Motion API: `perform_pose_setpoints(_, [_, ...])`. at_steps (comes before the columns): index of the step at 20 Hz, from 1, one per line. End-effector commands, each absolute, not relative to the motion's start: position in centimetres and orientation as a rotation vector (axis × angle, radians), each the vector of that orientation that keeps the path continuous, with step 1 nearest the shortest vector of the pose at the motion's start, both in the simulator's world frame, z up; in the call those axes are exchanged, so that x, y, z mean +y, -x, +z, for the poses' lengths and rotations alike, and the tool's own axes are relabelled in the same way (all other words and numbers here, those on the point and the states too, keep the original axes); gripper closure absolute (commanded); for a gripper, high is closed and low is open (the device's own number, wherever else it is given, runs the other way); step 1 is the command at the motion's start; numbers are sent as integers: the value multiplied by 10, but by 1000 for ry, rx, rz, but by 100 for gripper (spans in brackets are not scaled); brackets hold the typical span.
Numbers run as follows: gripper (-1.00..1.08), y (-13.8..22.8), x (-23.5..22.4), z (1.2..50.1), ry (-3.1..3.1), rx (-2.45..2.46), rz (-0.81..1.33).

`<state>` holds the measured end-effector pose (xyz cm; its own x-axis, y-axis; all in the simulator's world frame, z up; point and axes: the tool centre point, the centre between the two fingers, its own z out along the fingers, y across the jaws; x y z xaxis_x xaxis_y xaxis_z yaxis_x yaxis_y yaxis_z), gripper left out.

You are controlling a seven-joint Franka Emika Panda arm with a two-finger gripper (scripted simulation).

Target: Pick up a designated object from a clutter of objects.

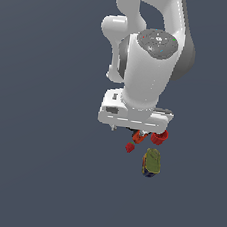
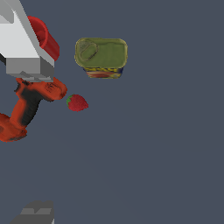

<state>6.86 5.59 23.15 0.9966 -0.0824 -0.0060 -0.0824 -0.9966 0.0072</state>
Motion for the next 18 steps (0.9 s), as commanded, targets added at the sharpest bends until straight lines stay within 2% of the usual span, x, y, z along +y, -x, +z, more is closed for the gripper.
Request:
perform_pose_setpoints(1, [-92, -80, 79, 211, -3130, -140, -7])
perform_pose_setpoints(10, [-92, -101, 150, 144, -3131, -175, -1])
perform_pose_setpoints(18, [-92, -104, 182, 113, -3135, -193, 0])
